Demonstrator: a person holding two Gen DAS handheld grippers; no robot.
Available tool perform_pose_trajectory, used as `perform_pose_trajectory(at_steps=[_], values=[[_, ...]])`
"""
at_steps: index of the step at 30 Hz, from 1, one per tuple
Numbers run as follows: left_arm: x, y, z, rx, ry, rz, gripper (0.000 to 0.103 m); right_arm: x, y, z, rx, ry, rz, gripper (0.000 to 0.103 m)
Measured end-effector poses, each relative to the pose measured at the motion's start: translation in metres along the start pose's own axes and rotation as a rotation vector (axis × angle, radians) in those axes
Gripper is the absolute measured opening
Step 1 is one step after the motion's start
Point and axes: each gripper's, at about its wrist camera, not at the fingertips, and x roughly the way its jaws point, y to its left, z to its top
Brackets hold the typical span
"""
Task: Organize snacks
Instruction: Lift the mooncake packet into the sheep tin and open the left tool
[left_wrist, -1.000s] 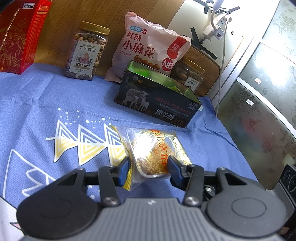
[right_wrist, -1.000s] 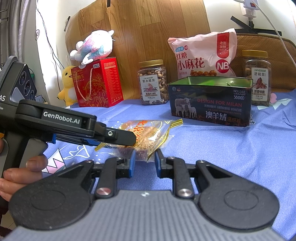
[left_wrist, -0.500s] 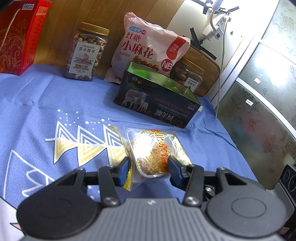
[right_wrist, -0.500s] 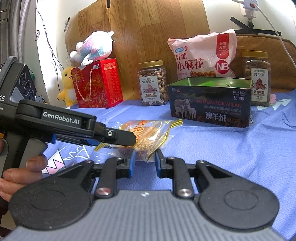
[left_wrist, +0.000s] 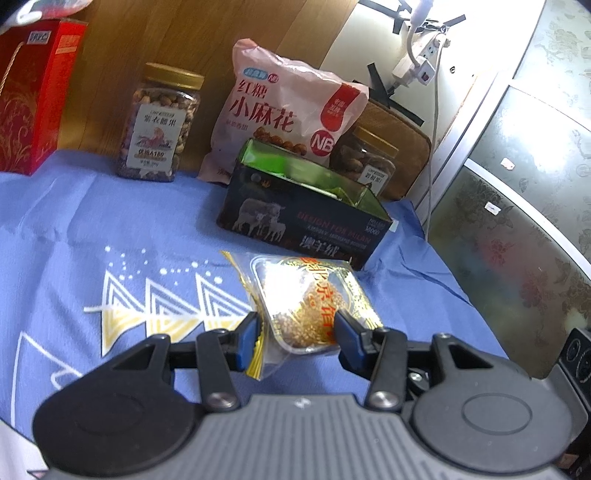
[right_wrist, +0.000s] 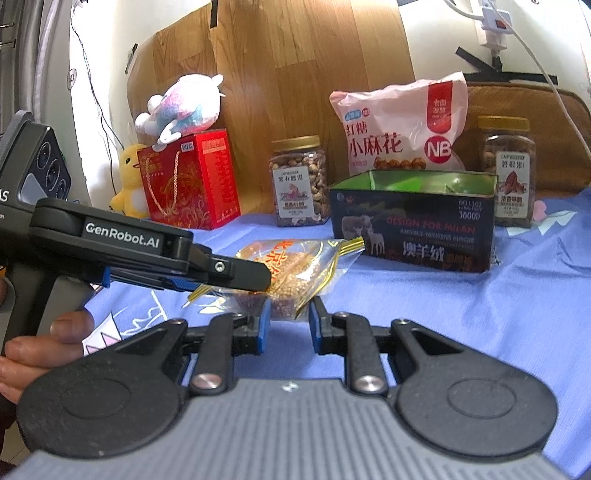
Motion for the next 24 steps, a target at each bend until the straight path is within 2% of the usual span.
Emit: perform_pose_trajectory(at_steps=[12,18,24], values=[[0.011,-0.013,0.027,0.048,-0.03,-0.01,0.044,0.004,-0.012,0.018,-0.025,-0.054,-0.032,0.025],[0.027,-0.026,0.056,0.104,-0.056,-0.015,0.044,0.011,-0.027,0.038,-0.043,-0.1,-0.067,0.025],[0.059,-0.037,0.096,0.161,-0.074,-0.017,0.044,0.031,-0.054,0.062,-0.07,-0.133,-0.114,0.025]])
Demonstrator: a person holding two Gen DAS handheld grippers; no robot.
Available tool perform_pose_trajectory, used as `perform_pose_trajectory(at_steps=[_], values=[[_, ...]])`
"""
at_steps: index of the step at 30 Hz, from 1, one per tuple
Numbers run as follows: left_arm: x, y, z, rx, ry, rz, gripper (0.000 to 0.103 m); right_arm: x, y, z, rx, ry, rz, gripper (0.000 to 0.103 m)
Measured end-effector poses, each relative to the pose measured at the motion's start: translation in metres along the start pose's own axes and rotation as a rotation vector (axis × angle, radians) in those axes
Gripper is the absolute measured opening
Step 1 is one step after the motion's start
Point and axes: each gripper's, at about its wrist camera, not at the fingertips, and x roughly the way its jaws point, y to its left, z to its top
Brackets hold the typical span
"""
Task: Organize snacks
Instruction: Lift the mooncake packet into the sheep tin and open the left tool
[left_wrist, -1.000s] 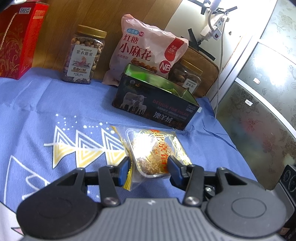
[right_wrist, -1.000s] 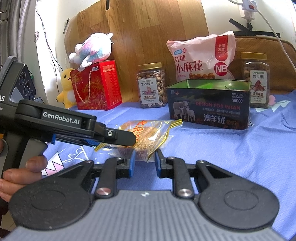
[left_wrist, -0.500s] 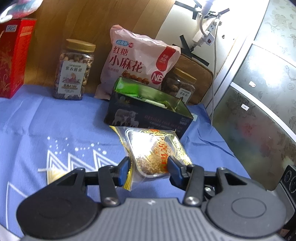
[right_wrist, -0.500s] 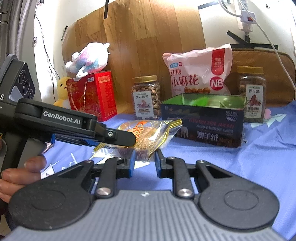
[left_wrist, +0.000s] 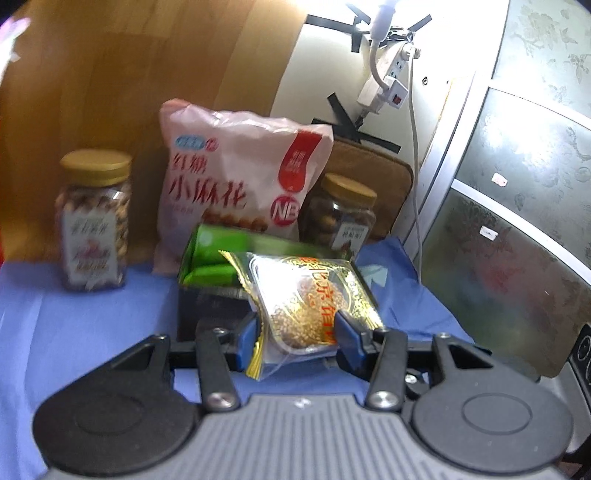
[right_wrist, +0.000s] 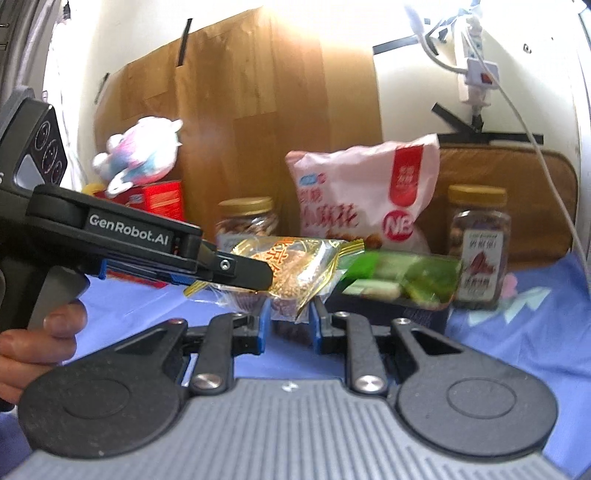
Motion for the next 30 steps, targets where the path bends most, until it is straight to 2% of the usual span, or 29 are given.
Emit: perform_pose_trajectory(at_steps=[8,11,12,14,18,24,26,30], values=[[0.073,0.013,0.037,0.008,0.043,0.023,0.045,0.058,-0.043,0.012,0.006,0.044,-0.051,0.027],[0.098,0.02,0.039,0.014,0.07,0.077,0.047,0.078,-0.052,0.009,0.02,0.081,-0.078,0.032],[0.105,0.021,0.04,0.021,0.08,0.092,0.048,0.081,-0.054,0.008,0.027,0.085,-0.091,0.036],[0.11,0.024,0.04,0.013,0.093,0.117,0.049,0.078,-0.056,0.006,0.038,0.072,-0.1,0.037],[0.093,0.023,0.038,-0.001,0.075,0.109,0.049,0.057,-0.054,0.008,0.051,0.024,-0.118,0.041],[0.044,0.002,0.026,0.013,0.039,0.13,0.052,0.015,-0.049,0.005,0.131,-0.017,-0.109,0.044],[0.026,-0.009,0.014,0.026,0.034,0.14,0.054,-0.002,-0.046,-0.002,0.18,-0.028,-0.108,0.049],[0.0,-0.026,-0.017,0.058,0.051,0.176,0.055,-0.025,-0.037,-0.019,0.282,-0.004,-0.102,0.049]])
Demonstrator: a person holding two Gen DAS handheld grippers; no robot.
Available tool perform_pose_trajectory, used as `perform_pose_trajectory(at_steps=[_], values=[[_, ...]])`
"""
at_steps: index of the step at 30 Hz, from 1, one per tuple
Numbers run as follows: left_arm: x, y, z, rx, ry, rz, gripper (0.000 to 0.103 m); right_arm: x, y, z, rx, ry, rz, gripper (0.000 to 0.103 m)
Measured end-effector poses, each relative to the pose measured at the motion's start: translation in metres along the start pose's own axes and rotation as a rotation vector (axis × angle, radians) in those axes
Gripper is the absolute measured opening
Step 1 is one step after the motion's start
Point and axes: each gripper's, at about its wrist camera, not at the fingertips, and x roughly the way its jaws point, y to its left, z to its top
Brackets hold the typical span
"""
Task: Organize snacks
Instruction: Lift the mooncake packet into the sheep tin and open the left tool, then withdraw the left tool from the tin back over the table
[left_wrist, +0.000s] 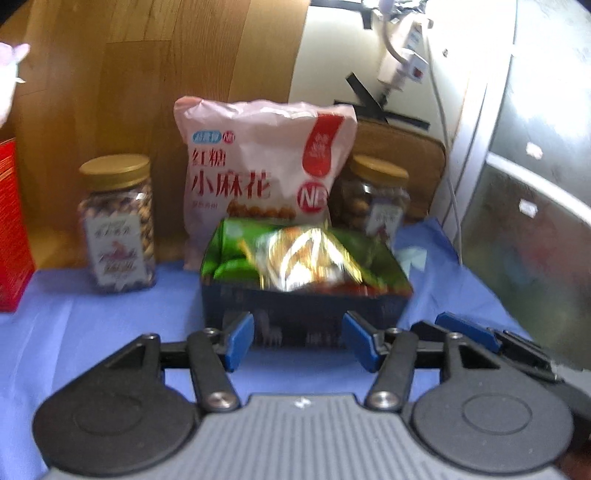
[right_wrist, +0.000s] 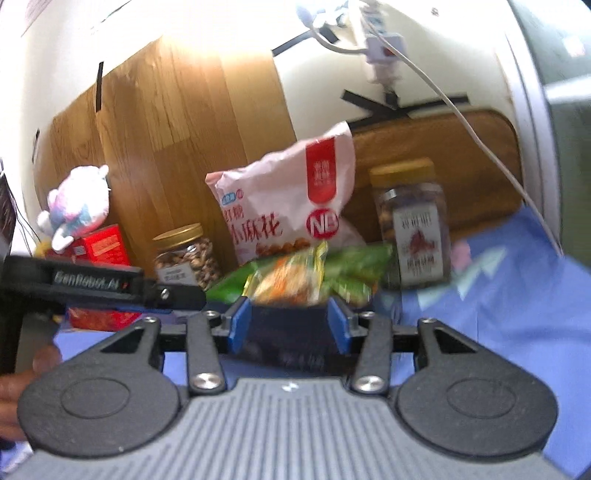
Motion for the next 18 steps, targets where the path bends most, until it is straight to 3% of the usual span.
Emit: perform_pose_trajectory(at_steps=[8,11,18], values=[[-0.03,-0.005,-0.059,0.016,0.06,0.113,0.059,-0.026,0.016,-0.038,0.065,0.092,-0.01,0.049],[-0.039,-0.002,-0.069,0.001,0.067,0.154,0.067,-0.03,0.022,-0.045,0.087,0.119,-0.001,0.049],[-0.051,-0.001,-0.08,0.02,0.072,0.228,0.069,-0.036,0.034,-0.049,0.076,0.123,0.001,0.05]])
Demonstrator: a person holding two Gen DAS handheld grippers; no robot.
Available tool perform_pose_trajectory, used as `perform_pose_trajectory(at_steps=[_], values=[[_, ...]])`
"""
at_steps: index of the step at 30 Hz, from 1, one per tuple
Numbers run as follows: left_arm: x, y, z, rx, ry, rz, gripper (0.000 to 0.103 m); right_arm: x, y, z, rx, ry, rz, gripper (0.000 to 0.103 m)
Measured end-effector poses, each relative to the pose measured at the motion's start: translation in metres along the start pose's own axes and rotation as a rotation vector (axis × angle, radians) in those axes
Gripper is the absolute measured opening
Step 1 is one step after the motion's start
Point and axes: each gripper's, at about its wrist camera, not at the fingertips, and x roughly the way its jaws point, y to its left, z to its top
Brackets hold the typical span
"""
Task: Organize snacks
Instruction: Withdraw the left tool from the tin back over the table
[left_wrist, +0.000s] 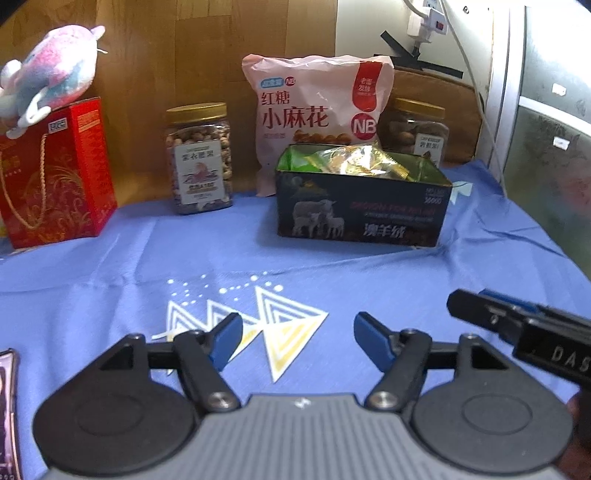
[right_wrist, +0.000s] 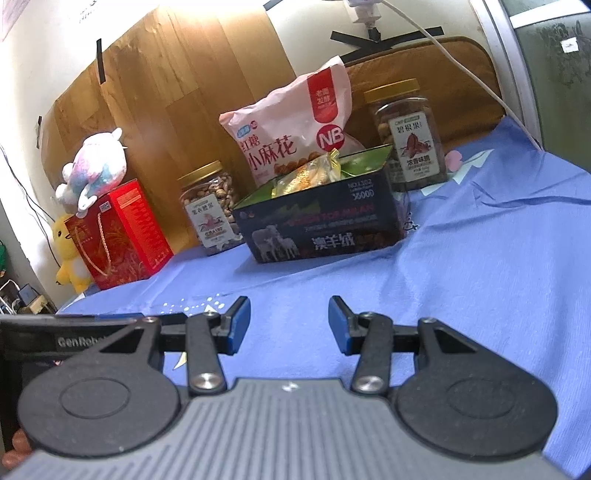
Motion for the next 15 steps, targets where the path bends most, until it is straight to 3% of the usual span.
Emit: perform_pose_trajectory(at_steps=[4,13,15], values=[[-0.0006,-0.0018,-0.0042,0.013,0.0,0.022,0.079,-0.0008,0.0047,-0.0006,-0.005,-0.001,0.002,0.05],[0.0026,-0.0031,-0.0062,0.031,0.014,0.07,0.084,-0.0033,0.0016,0.0009,0.036,0.0,-0.008,0.053],[0.0017,-0.0034,-0.0065,0.032,0.012,0.076,0.093,-0.0053,0.002,0.001,0.037,-0.006,-0.01,0.054]])
